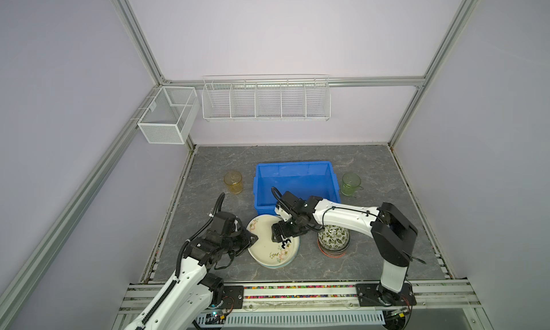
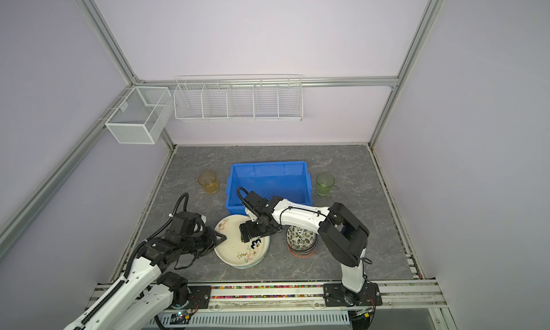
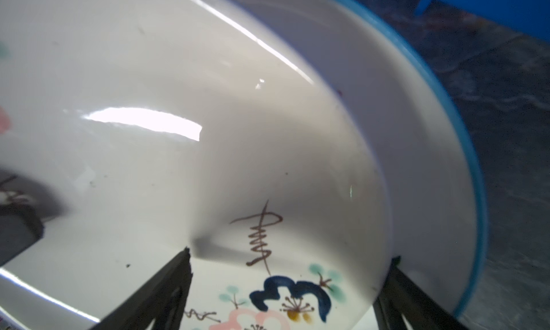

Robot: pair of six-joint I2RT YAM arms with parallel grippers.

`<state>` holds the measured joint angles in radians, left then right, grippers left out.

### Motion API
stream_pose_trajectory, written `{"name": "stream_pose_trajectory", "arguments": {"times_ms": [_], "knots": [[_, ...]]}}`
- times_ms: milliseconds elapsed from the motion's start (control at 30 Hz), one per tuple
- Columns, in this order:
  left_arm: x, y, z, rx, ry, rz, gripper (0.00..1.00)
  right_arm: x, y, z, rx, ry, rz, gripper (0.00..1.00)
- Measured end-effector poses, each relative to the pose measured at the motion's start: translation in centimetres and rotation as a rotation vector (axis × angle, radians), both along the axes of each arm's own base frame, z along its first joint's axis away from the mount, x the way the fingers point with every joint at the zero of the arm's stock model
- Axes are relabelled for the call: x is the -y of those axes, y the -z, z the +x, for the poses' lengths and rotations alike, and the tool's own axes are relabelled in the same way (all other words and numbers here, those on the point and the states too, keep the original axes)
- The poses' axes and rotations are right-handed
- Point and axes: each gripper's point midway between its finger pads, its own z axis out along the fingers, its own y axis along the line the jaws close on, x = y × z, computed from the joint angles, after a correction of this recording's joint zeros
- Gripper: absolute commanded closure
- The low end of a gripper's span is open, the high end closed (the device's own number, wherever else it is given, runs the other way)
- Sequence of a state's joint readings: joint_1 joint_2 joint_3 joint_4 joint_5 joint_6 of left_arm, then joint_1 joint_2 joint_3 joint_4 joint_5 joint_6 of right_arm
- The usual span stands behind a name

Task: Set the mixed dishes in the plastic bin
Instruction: 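Lift the flower plate off the watermelon plate with the right gripper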

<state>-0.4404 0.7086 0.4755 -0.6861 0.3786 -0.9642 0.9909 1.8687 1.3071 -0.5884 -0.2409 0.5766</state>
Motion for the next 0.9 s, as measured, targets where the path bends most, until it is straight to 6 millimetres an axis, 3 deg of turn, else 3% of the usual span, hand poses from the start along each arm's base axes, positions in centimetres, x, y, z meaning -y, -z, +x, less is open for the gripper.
{"name": "stream_pose_trajectory", "arguments": {"times_ms": [567,733,900], "knots": [[-0.3,-0.7,0.1,0.02,0.002,0.013,1.0,0.1,-0.5,-0.1,-0.007,-0.004,-0.008,0.07],[-0.2,-0.9,0.1,0.027,0.004,0.007,1.0,0.3,-0.8,0.0,0.005,-0.003,-0.012,0.07],[0.0,-1.8,0.2,0.063,0.008,-0.015,1.0,0.6,-2.4,0.4,0.035,0.01,0.008,0.07]]}}
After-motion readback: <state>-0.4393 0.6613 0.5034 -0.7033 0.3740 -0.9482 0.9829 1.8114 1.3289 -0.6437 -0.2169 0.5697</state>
